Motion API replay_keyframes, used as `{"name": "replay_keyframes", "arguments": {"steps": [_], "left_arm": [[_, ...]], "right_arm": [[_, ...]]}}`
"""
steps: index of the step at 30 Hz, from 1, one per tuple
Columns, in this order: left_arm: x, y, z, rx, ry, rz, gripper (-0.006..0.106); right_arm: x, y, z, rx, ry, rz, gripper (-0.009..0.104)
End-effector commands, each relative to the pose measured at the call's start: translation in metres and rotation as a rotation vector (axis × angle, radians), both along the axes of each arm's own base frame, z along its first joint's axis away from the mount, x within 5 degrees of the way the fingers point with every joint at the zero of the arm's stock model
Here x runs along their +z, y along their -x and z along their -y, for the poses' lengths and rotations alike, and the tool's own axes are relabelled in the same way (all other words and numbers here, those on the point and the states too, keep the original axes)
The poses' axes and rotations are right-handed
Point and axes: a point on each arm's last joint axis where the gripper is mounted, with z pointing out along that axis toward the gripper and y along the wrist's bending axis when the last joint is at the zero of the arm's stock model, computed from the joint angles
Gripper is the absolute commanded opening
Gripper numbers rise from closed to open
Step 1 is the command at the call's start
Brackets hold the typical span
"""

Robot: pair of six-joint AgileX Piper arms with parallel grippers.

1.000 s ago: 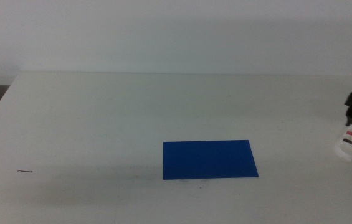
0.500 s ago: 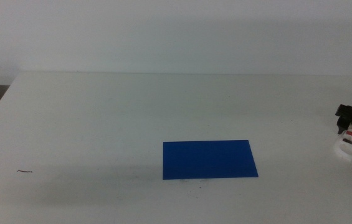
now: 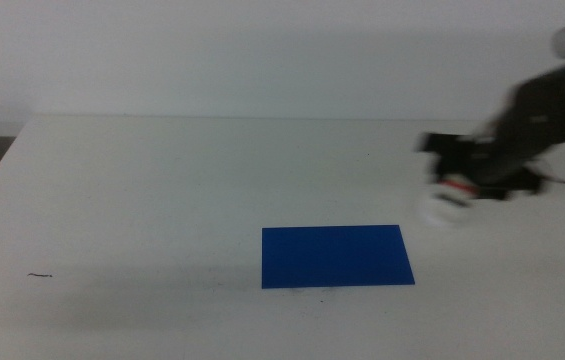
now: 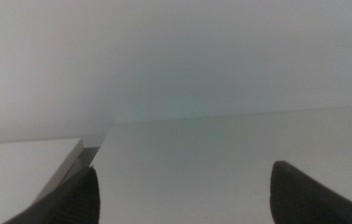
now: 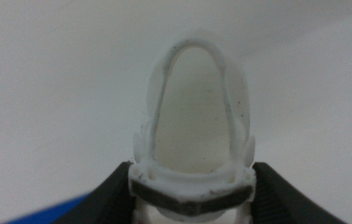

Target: Use one arm to grab the shoe from the table and place it on the mat.

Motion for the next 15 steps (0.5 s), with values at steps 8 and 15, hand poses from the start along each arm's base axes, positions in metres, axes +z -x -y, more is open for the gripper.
{"name": "replay_keyframes", "arguments": {"steps": [8, 15], "left_arm": [[0.001, 0.0, 0.0, -0.002, 0.005, 0.007, 0.094], [0.001, 0.0, 0.0, -0.002, 0.005, 0.007, 0.094]], "right_arm": [[-0.011, 0.011, -0.123, 0.087, -0.016, -0.073, 0.01], [-0.016, 0.017, -0.126, 0.065, -0.002, -0.12, 0.01]]}}
